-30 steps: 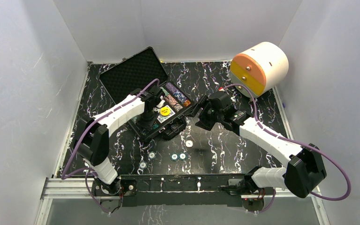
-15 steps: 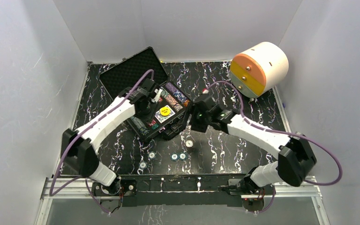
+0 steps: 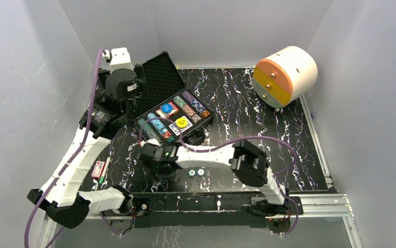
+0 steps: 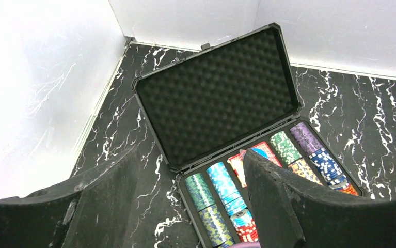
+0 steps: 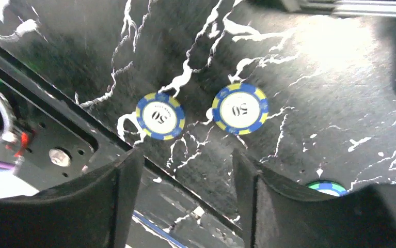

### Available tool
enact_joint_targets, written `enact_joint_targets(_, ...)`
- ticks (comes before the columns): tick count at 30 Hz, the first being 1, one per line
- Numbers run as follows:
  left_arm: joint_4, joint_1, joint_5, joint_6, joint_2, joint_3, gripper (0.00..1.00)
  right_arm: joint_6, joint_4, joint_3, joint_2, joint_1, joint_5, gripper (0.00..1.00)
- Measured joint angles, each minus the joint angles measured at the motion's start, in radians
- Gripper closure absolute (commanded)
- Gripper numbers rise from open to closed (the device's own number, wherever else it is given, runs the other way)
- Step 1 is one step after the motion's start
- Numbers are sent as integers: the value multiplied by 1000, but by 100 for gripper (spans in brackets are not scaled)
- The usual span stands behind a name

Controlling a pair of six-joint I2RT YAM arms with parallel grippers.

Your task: Pack up texas hold em set

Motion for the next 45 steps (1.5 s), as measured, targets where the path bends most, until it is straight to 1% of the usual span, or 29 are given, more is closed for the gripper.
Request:
enact_joint_targets(1,0,0,0,-2,2,7,28,-26,-19,30,28,23,1,31)
enact_joint_targets(2,-3,0,0,-5,1,12,28,-51,-67,87,66,53,8,31)
enact_joint_targets(3,-4,0,0,-7,1,20,27,-75,-72,146,113,74,10,31)
enact_joint_targets(4,-3,0,0,-8,1,24,27,-99,-80,190,154,99,11,32)
enact_joint_targets(5,-4,0,1,-8,-3,26,27,-115,-95,211,180,122,10,35)
enact_joint_targets(8,-4,0,1,-8,-5,26,27,-133,-124,236,199,129,16,38)
enact_joint_targets(12,-4,0,1,-8,-5,26,27,-135,-146,306,245,127,58,37)
enact_joint_targets(19,-4,0,0,-6,-5,26,26,-134,-181,318,259,122,125,35)
enact_joint_targets(22,-3,0,0,-5,-5,26,26,-132,-190,317,261,122,136,37)
enact_joint_targets(25,-3,0,0,-4,-5,26,26,-129,-189,316,261,121,134,42)
enact_joint_targets(28,-3,0,0,-3,-5,26,26,-127,-182,312,261,116,119,44)
enact_joint_targets(36,-3,0,0,0,-5,26,25,-126,-157,296,257,96,87,43)
enact_joint_targets(39,-3,0,0,2,-5,26,25,-129,-157,295,257,94,84,55)
enact_joint_targets(41,-3,0,-1,3,-5,26,25,-131,-158,295,257,93,85,57)
enact_joint_targets(45,-3,0,-4,3,-5,26,25,-123,-160,295,256,90,85,56)
